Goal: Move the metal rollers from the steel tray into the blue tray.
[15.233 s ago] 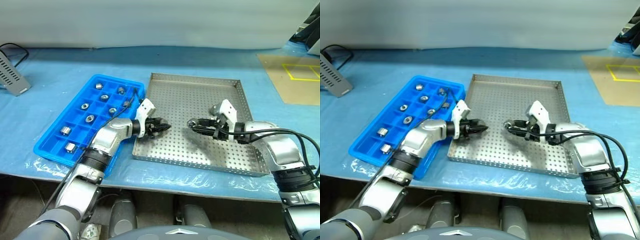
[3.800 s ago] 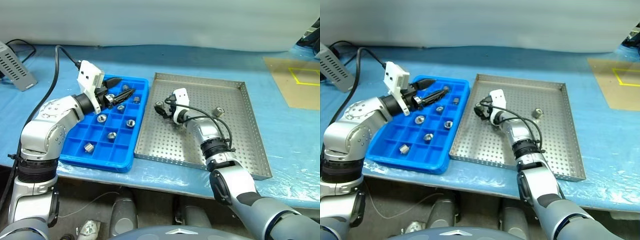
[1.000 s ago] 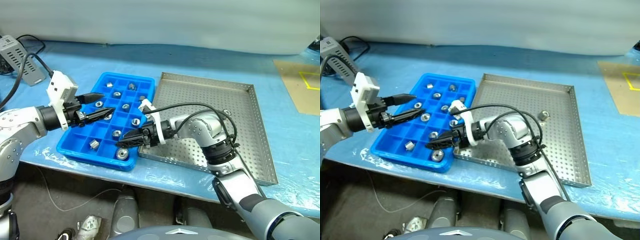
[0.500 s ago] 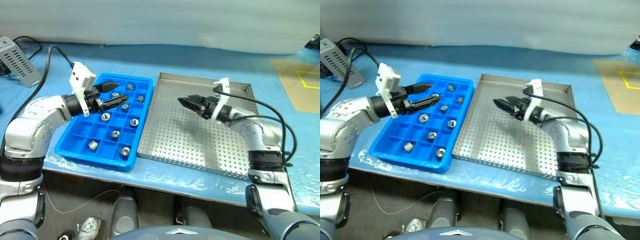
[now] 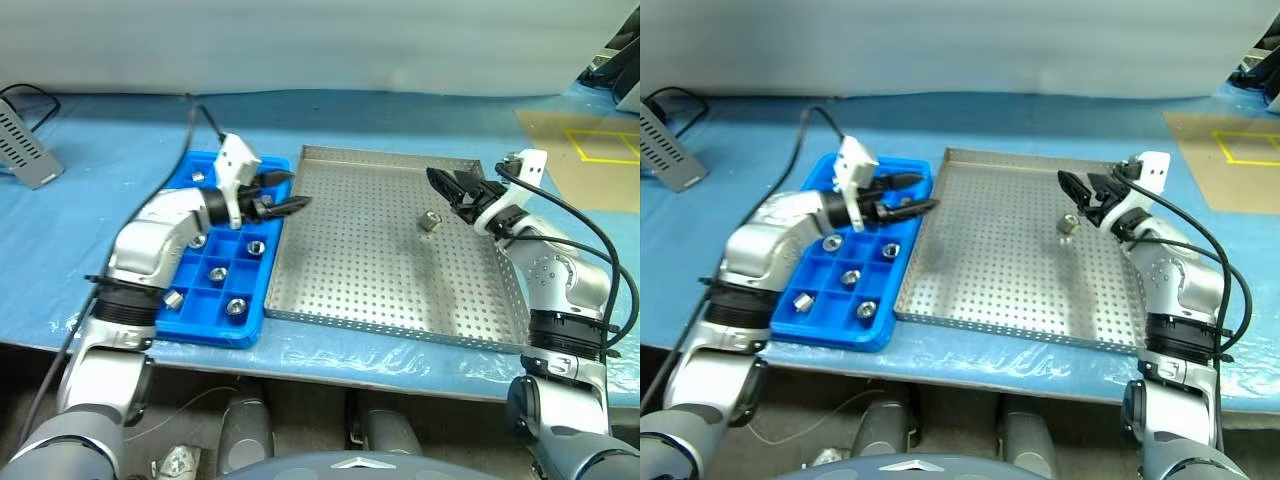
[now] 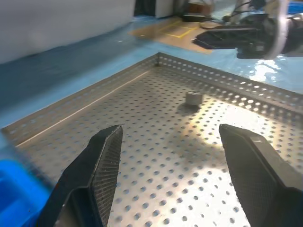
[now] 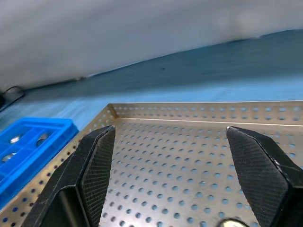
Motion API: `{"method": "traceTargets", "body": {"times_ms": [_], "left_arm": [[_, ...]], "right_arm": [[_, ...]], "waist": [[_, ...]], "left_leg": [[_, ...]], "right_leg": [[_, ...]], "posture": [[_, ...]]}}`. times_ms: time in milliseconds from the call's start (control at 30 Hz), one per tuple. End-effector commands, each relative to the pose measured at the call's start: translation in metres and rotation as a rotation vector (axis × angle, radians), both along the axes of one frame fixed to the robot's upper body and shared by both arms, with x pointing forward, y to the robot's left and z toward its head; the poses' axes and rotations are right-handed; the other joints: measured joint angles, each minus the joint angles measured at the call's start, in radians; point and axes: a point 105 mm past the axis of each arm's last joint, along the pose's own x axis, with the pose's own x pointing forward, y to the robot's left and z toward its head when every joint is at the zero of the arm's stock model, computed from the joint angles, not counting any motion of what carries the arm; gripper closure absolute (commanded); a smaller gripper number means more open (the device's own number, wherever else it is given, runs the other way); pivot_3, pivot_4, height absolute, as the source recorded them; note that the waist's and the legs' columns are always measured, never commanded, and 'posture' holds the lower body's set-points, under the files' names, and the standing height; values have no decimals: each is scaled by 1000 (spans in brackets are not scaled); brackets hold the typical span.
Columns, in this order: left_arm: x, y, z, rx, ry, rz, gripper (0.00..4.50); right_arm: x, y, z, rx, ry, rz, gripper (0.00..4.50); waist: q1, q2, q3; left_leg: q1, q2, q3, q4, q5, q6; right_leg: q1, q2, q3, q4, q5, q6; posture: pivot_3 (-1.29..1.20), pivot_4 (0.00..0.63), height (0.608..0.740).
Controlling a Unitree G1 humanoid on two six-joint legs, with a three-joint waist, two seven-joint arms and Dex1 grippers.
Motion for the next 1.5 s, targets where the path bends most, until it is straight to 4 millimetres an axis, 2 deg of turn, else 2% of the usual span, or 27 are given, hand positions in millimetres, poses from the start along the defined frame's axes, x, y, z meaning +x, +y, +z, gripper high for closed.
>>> {"method": "traceTargets", "body": {"times_ms": [33, 133, 267, 567, 833, 1167, 1267, 1433, 1500], "left_arm": [[2, -7, 21, -14, -77, -36, 1070], [1, -8, 22, -6, -78, -60, 1070], [1, -7, 21, -8, -73, -61, 1070], [-5, -4, 20, -15, -60, -54, 1070], [-9, -5, 17, -11, -54, -42, 1070], [-10, -7, 18, -15, -50, -36, 1070], [-9, -7, 18, -13, -51, -34, 1070], [-7, -6, 18, -8, -52, -28, 1070], [-7, -6, 18, -9, -50, -27, 1070]], "right_arm": [[0, -4, -11, -135, -11, -89, 605], [7, -18, -28, -98, 24, -208, 605], [15, -17, -43, -72, 42, -268, 605], [33, 6, -37, -39, 10, -217, 605], [42, 5, -73, -111, 96, -262, 605], [45, 26, -78, -111, 90, -217, 605], [43, 29, -80, -117, 91, -203, 1198], [34, 25, -82, -111, 107, -166, 2839], [27, 30, -85, -110, 120, -113, 2848]], "waist": [[-6, 0, 0], [-25, 1, -1], [-34, 1, 0], [-29, 2, 0], [-27, 2, 0], [-29, 2, 0], [-29, 2, 0], [-29, 2, 0], [-27, 2, 0]], "left_leg": [[0, 0, 0, 1, 0, 0], [1, 0, 1, 2, -1, 1], [2, 0, 1, 4, -1, 1], [0, 0, 1, 6, -2, 3], [0, 0, 1, 6, -2, 4], [0, 0, 2, 6, -3, 5], [0, 0, 2, 6, -3, 5], [0, 0, 2, 6, -4, 5], [0, 0, 2, 5, -4, 6]], "right_leg": [[0, 0, 0, 0, 0, 0], [0, 0, 1, 1, 0, 0], [0, 0, 2, 1, 1, 1], [0, 0, 2, 1, 1, 1], [1, -1, 2, 1, 1, 1], [0, -1, 2, 1, 1, 1], [0, -1, 2, 1, 1, 1], [0, -1, 2, 0, 1, 1], [0, -1, 2, 0, 1, 1]], "posture": [[-313, 150, 740], [-323, 150, 740], [-322, 150, 740], [-277, 150, 740], [-261, 150, 740], [-258, 150, 740], [-258, 150, 740], [-263, 150, 740], [-263, 150, 740]]}}
